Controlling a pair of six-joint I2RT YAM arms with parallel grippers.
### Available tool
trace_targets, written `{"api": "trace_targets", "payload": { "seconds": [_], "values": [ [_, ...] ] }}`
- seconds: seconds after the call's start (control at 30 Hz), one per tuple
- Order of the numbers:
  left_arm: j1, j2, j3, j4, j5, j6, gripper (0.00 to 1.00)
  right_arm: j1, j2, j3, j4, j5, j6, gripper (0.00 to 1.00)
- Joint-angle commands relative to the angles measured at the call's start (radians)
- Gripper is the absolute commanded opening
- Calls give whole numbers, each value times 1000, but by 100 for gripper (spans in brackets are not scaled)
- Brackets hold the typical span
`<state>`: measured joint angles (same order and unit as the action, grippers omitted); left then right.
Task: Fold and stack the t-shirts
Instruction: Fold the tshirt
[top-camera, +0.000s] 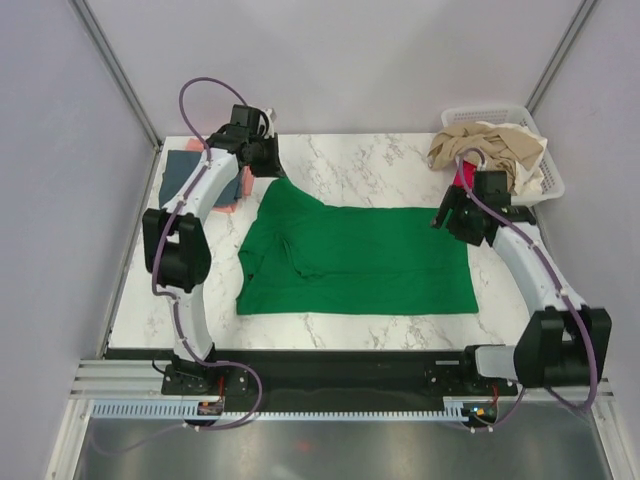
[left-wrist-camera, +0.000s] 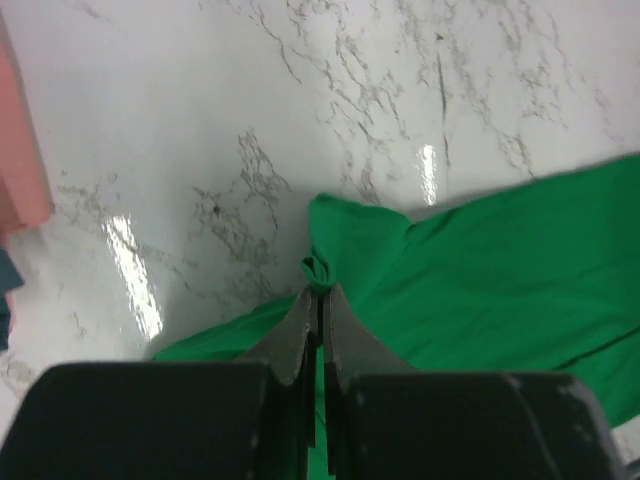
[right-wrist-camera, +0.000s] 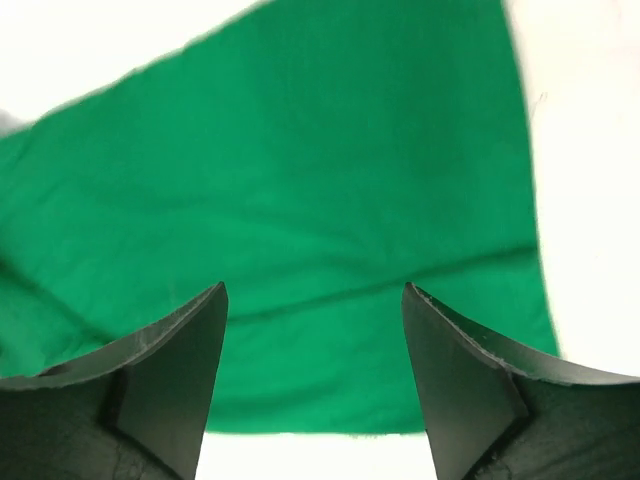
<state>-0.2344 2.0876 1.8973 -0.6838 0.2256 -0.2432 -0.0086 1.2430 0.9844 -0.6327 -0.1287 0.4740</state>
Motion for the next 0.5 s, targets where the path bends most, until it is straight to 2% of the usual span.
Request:
{"api": "trace_targets", "payload": {
  "seconds": [0.0, 0.07, 0.17, 0.3, 0.33, 0.47],
  "values": [
    [-9, -139, -108, 3, -26, -44, 2, 51, 161, 146, 80, 234, -2, 78],
    [-5, -198, -185, 36, -43, -39, 2, 55, 251, 193, 91, 310, -14, 75],
    [-2, -202, -193, 58, 0, -34, 2, 53, 410, 281, 117, 409, -44, 71],
    [6, -184, -191, 59, 90, -41, 2, 53, 596, 402, 126, 445, -61, 65],
    [16, -185, -195, 59, 109, -47, 2, 53, 617, 413, 131, 445, -63, 61],
    [27, -199, -204, 66, 126, -54, 2, 38, 705, 464, 151, 468, -58, 59]
  ]
}}
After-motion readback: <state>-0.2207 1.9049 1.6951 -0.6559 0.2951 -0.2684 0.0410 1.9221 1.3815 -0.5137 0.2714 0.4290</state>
